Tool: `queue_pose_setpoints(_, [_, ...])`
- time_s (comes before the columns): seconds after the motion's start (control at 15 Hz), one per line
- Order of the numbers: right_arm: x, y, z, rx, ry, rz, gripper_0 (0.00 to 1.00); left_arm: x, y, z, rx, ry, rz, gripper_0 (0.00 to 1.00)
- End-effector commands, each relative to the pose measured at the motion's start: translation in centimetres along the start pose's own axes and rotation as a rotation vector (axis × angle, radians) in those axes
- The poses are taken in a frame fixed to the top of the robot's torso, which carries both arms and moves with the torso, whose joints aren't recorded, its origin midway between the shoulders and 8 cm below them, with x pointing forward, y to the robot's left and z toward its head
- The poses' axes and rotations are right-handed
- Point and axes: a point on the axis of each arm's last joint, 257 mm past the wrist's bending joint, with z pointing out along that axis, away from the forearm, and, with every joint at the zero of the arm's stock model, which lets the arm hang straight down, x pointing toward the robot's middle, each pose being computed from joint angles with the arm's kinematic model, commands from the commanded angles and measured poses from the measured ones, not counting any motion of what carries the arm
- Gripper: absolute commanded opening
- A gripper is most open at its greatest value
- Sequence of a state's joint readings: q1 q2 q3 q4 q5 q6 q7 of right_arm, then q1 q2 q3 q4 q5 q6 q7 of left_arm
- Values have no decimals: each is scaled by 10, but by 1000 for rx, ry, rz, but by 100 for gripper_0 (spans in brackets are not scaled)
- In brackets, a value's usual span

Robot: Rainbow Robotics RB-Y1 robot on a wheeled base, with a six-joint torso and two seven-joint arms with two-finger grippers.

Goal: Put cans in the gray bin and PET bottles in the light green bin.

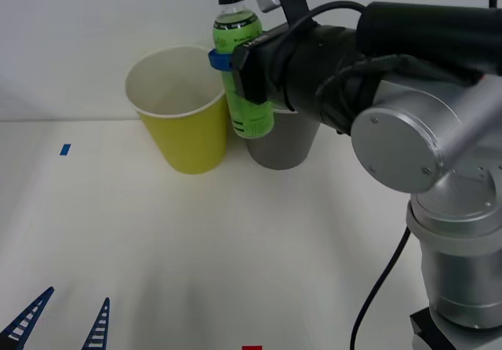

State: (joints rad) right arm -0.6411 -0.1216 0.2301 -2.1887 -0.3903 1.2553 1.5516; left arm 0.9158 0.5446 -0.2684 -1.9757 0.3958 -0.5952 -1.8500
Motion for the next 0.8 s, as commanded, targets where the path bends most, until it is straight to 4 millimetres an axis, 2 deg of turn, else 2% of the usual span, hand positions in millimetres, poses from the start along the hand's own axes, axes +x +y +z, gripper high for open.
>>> queue_pose_setpoints(0.07, [-46, 13, 35, -37, -106, 30, 0, 0, 0, 0, 0, 0, 0, 79])
queue_pose_setpoints(0.27, [-61, 21, 65, -41, -229, 32, 0, 0, 0, 0, 0, 0, 0, 79])
queue_pose_setpoints(0.47, [-65, 25, 91, -34, -322, 41, 0, 0, 0, 0, 0, 0, 0, 79])
queue_pose_setpoints(0.6, [-60, 28, 113, -19, -339, 14, 0, 0, 0, 0, 0, 0, 0, 79])
queue_pose_setpoints(0.8, [-54, 32, 136, -24, -363, 21, 0, 0, 0, 0, 0, 0, 0, 79])
